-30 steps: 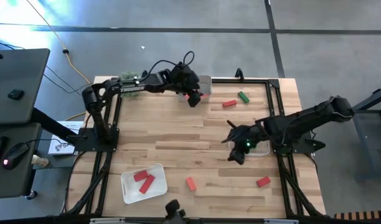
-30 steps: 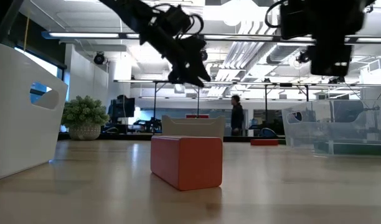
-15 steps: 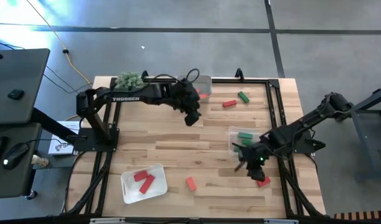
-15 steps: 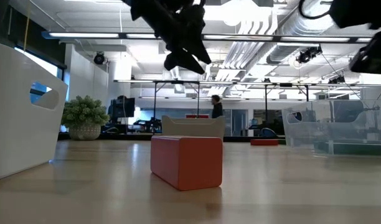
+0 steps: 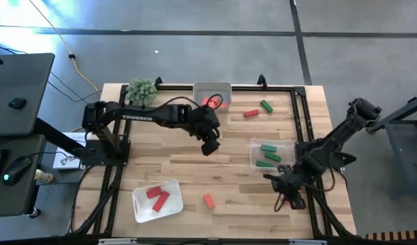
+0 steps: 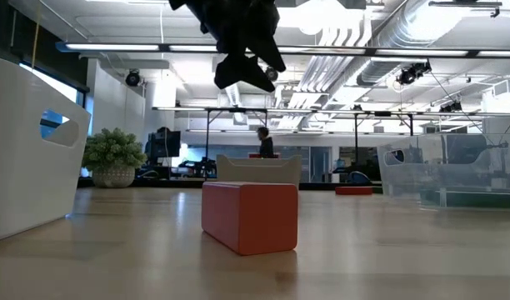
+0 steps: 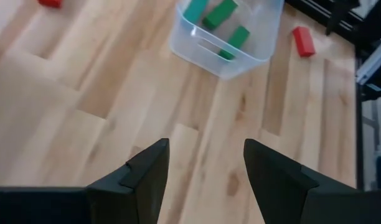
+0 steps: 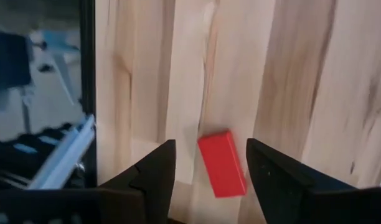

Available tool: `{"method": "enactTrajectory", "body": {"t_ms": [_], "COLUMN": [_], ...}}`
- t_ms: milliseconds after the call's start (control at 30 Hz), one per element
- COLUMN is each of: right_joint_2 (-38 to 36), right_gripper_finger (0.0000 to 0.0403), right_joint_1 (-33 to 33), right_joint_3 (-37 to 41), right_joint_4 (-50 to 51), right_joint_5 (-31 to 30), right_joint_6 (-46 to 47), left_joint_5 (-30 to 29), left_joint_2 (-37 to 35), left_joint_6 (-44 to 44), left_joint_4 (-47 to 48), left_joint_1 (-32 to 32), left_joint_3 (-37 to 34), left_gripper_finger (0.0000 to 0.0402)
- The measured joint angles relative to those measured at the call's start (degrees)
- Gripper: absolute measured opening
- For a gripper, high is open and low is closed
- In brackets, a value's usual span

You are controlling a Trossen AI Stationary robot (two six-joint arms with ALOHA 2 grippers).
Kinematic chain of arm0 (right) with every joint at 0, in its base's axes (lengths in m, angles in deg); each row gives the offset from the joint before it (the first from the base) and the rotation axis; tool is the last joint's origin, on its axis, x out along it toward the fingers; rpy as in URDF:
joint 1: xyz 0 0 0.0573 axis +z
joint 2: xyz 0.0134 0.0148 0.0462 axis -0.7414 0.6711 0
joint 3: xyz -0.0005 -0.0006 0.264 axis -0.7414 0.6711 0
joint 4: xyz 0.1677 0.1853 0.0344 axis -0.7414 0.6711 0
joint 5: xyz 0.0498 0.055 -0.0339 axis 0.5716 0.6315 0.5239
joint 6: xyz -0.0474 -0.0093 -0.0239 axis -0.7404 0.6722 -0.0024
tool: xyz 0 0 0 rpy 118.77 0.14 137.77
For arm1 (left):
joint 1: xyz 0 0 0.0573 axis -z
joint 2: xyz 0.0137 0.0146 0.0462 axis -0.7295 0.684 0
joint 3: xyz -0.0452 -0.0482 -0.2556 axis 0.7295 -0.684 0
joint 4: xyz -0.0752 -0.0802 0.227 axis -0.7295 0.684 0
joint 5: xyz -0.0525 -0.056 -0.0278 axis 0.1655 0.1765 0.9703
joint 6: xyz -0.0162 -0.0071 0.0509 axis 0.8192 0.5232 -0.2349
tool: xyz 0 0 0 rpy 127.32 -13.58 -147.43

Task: Sort & place blocks by color
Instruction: Put the red wooden block into the white bin

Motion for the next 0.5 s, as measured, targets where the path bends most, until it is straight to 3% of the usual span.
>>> {"method": "enactTrajectory", "body": {"t_ms": [500], "right_joint_2": [9.93], "right_gripper_finger": [0.0191], "right_joint_1": [13.86], "right_joint_3": [0.13], "right_joint_4": [1.65], "right_joint_5": [-5.19], "right_joint_6": [1.48], "left_joint_5": [-1.16], "left_joint_2": [0.02], "left_joint_6": [4.71], "left_joint_4": [-0.09], "left_joint_1": [4.49], "left_joint_3": [0.00], "left_gripper_finger": [0.0195]}}
